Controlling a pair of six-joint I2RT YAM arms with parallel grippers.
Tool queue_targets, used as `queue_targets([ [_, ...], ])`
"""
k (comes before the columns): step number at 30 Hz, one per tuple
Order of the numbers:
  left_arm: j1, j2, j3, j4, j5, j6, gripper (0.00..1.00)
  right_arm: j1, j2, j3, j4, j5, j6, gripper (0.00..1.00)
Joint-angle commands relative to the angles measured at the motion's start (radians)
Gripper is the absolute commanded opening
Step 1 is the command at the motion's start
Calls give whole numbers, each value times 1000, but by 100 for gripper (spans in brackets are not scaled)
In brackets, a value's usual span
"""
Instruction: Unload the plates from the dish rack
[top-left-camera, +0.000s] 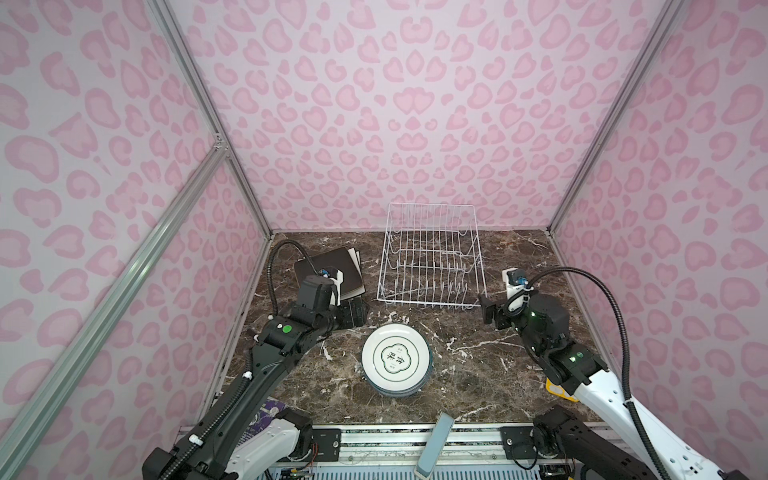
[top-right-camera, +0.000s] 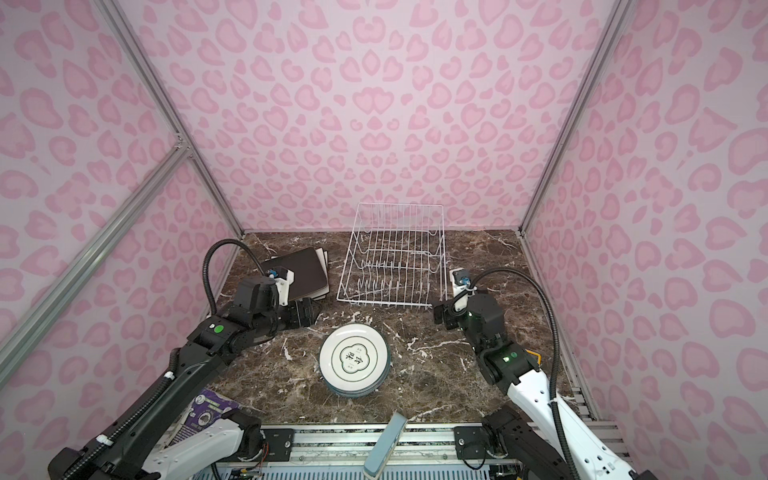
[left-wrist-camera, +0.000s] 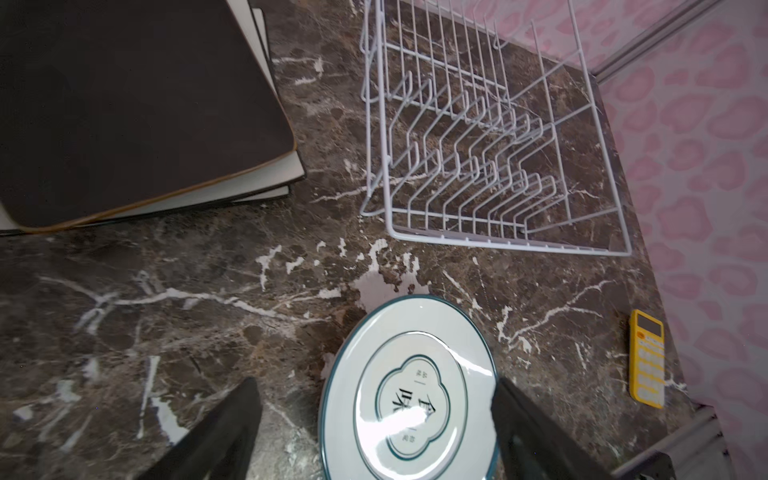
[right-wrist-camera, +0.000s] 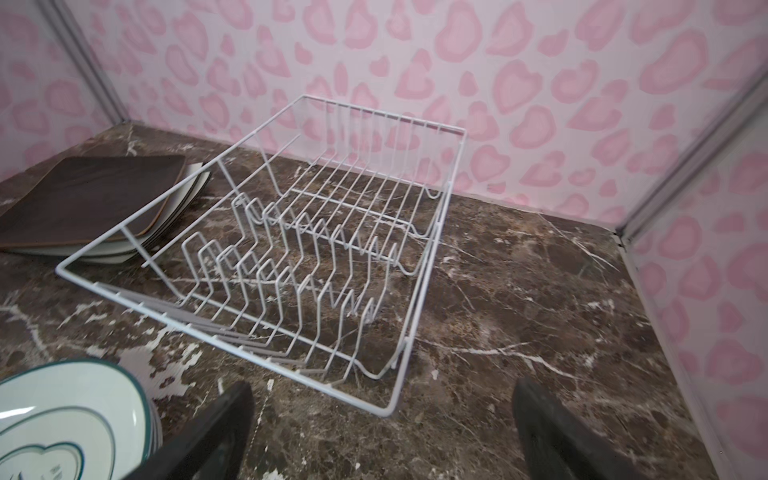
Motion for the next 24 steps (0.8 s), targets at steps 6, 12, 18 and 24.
queue_targets([
  [6,59,-38,-58,165,-342,82,92,-172,-129,-137,145,12,104,98],
  [12,97,-63,-244,472,-520,206,98,-279,-145,-238,240,53,158,98],
  [18,185,-47,-364,667,-668,255,98,-314,-71,-331,400,163,116,98],
  [24,225,78,-504,1037,-657,270,98,-352,137,-425,727,172,69,98],
])
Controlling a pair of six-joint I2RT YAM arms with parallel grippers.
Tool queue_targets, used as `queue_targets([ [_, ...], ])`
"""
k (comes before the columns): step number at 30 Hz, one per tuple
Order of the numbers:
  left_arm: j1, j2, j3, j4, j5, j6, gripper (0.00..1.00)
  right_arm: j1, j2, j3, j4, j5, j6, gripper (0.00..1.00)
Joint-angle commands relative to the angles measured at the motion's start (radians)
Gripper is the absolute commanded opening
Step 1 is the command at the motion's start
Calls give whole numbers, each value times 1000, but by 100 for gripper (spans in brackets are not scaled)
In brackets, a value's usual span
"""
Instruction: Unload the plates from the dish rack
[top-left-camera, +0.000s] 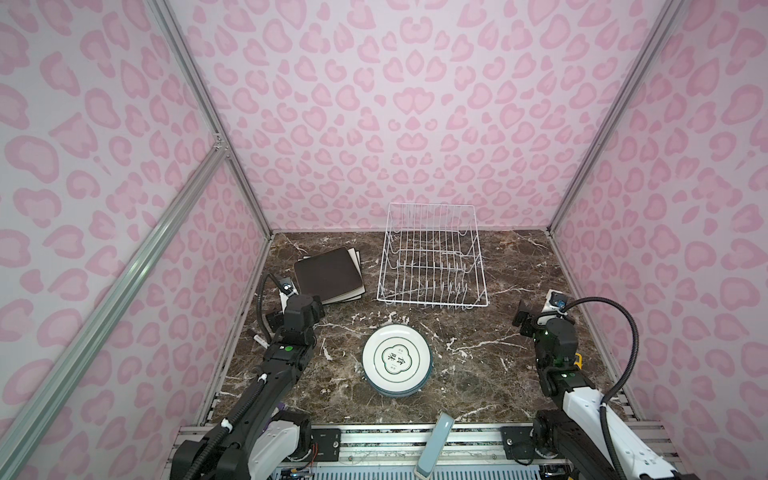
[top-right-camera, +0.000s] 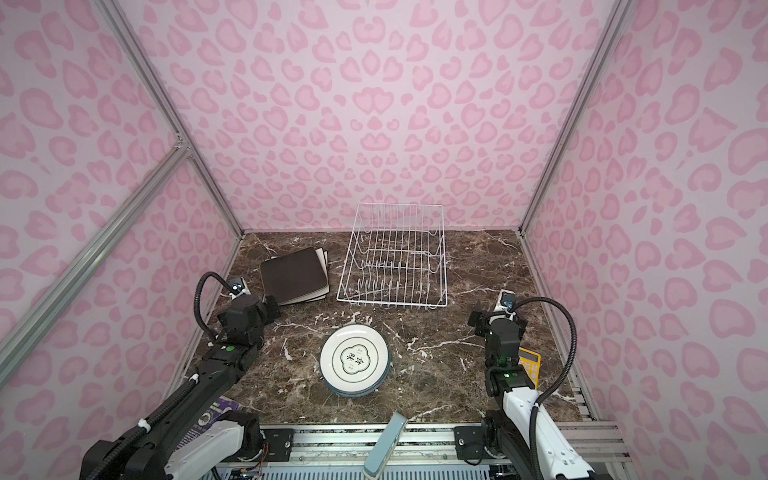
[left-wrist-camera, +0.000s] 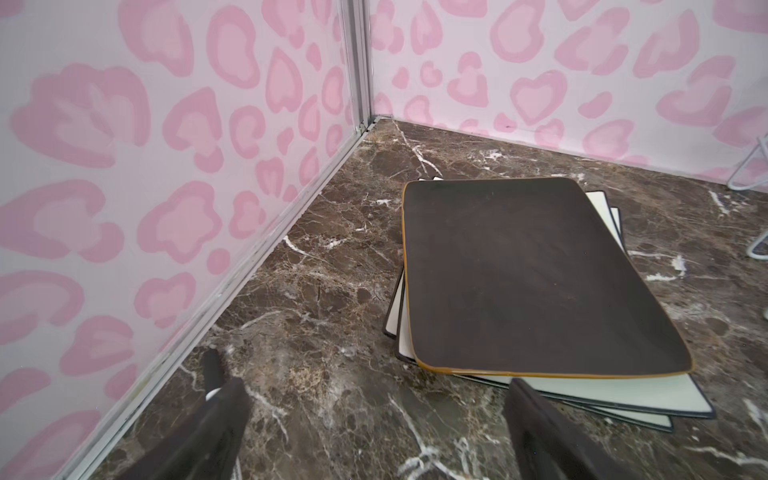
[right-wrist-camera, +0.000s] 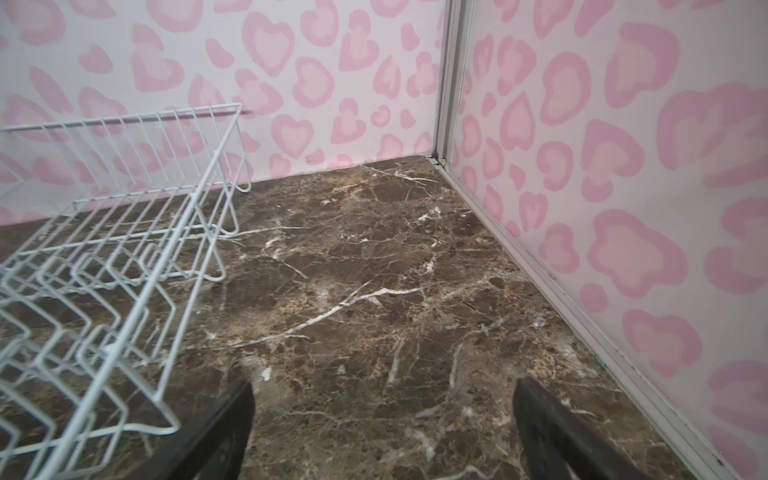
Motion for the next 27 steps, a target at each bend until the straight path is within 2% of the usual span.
queue_targets([
  [1,9,82,-48,325,-21,42,98,-18,105,-19,252,11,-31,98],
  [5,16,246,-46,487,-10,123,97,-23,272,-27,415,-2,-75,98],
  [7,27,293,-72,581,-22,144,97,-28,338,-38,502,-4,-93,98],
  [9,50,316,-116,698,25,152,97,-42,409,-45,586,-7,-92,99],
  [12,97,356,-127,731,106,118,97,-73,467,-20,623,-74,-65,99],
  [15,106,388,-135,769,195,144,97,-79,542,7,641,-96,-61,99],
  [17,114,411,-141,800,247,157,97,-79,612,5,713,-103,-59,99],
  [19,127,454,-149,864,247,144,97,-79,704,8,800,-114,-63,100],
  [20,133,443,-141,819,257,136,97,-79,736,11,849,-123,-72,100],
  [21,145,440,-140,816,279,130,98,-79,733,26,834,-132,-75,100],
  [24,148,446,-138,819,276,129,97,-72,694,138,537,-127,-81,100],
  [27,147,445,-134,808,278,128,97,-39,733,121,644,-73,-112,100],
])
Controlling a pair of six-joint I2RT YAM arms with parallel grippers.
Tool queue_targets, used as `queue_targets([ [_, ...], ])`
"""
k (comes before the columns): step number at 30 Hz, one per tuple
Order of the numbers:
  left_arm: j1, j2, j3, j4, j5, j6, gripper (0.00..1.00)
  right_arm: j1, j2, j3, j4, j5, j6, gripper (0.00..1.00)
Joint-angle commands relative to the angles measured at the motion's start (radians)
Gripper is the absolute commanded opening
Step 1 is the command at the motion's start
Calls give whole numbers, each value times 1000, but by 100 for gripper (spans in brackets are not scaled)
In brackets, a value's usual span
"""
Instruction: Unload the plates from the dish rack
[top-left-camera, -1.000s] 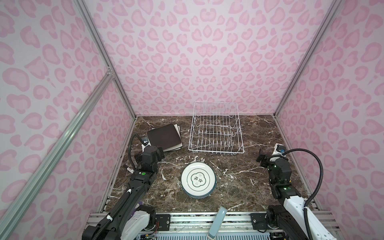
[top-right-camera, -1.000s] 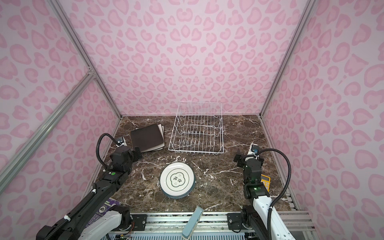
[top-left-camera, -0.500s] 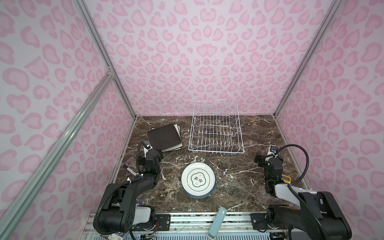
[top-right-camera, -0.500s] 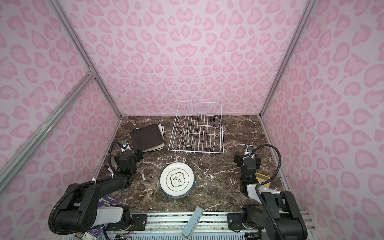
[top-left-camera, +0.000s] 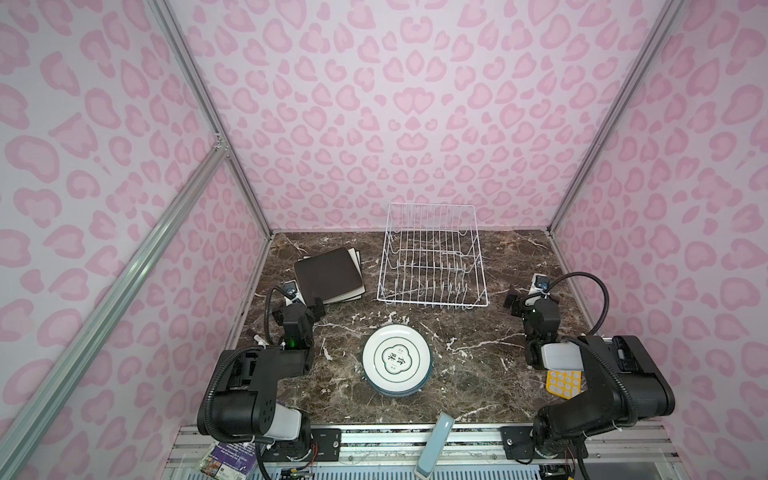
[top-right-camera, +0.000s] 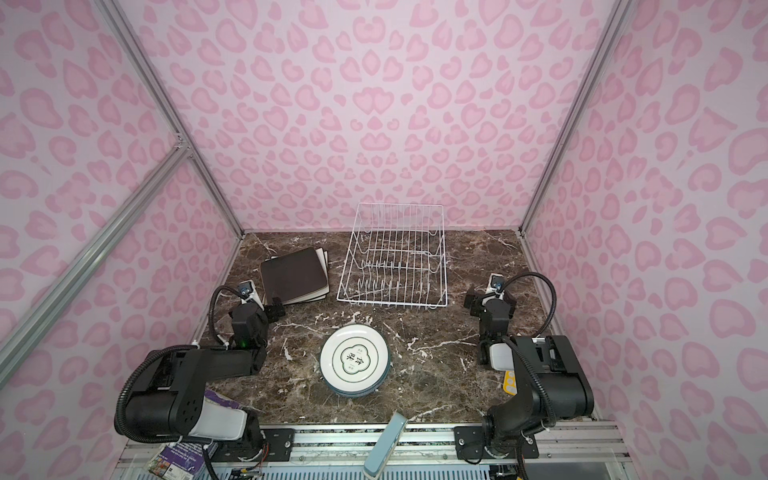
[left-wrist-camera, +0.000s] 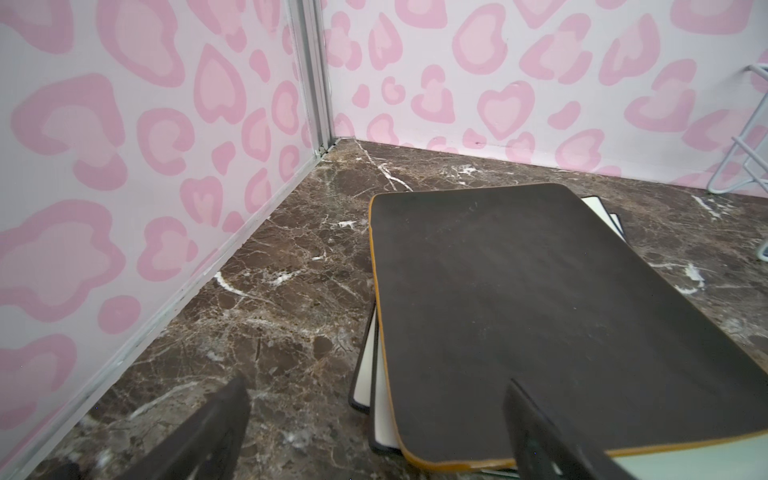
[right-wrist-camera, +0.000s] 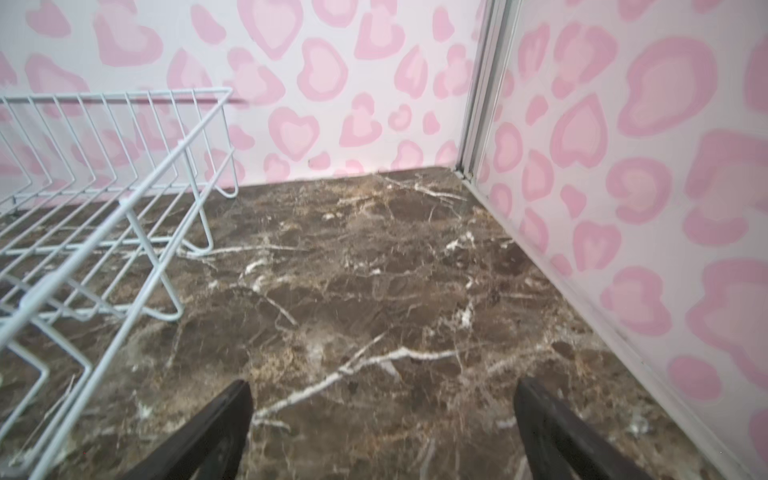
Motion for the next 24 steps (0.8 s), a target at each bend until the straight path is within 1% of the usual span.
queue_targets([
  [1,1,3,8,48,16,-4,97,12,13,-1,-33,36,-28,100],
  [4,0,4,6,50,17,-4,97,12,-15,23,-121,36,-22,100],
  [7,1,0,4,52,18,-3,97,13,-4,11,-76,38,-26,100],
  [10,0,0,3,55,17,-5,97,14,-13,16,-102,36,-28,100],
  [24,0,8,11,44,19,-3,97,14,-14,19,-109,39,-23,100],
])
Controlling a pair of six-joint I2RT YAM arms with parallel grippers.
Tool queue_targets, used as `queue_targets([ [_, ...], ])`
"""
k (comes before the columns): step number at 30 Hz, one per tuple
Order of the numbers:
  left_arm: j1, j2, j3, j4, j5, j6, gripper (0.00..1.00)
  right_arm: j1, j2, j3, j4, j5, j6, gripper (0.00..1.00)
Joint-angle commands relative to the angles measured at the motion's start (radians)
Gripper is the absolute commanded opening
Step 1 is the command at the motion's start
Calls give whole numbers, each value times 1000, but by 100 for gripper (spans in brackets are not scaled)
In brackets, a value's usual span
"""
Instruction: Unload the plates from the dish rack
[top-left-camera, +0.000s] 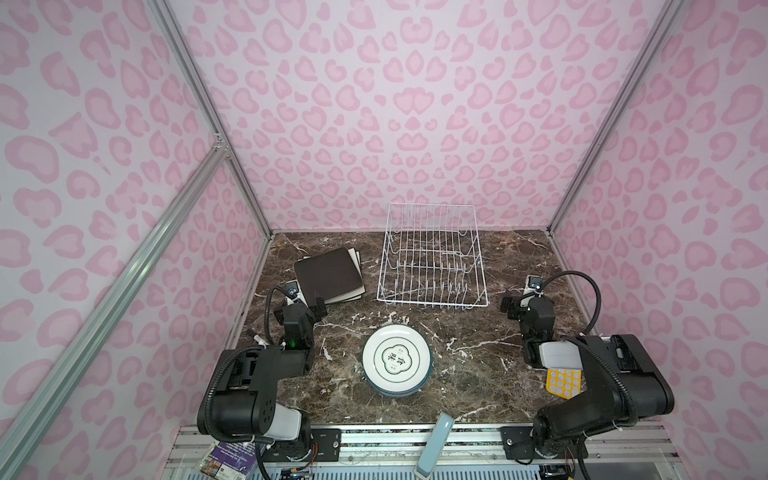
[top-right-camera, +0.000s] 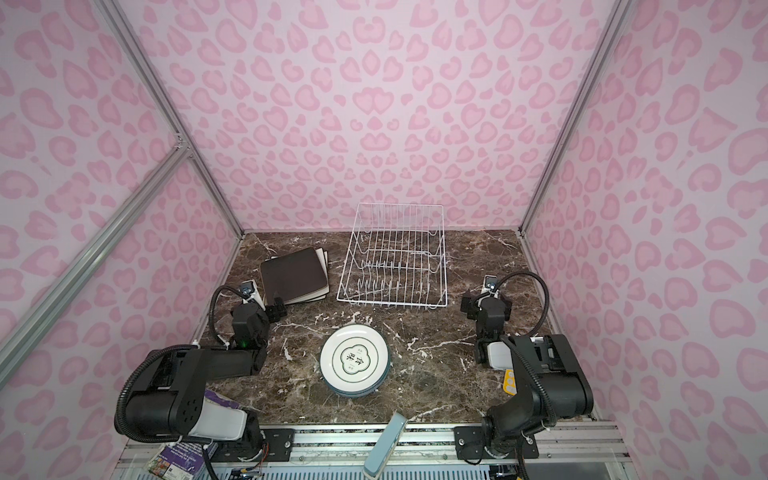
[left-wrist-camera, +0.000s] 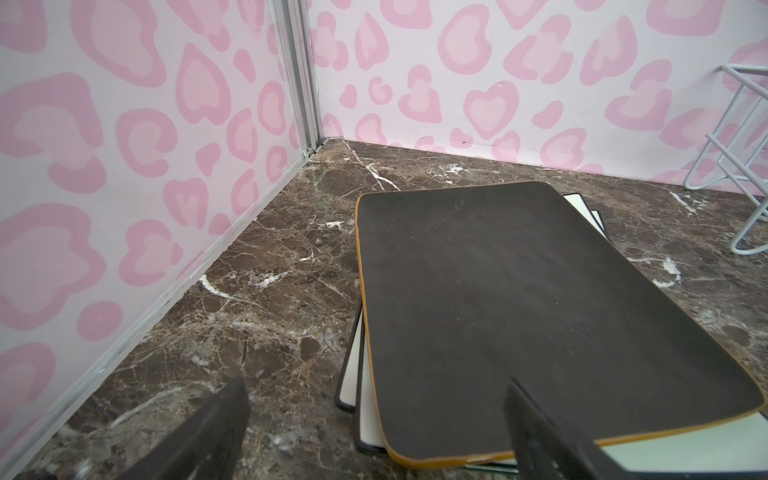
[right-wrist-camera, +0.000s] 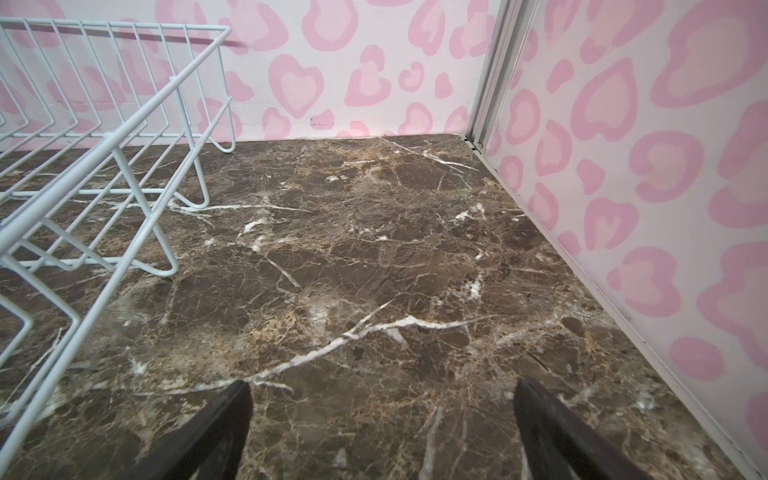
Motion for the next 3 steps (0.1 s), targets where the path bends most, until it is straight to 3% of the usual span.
queue_targets([
  [1,1,6,10,40,6,-3,97,1,-1,4,13,16,-3,100],
  [3,0,-2,1,49,8,-2,97,2,0,5,14,16,-3,100],
])
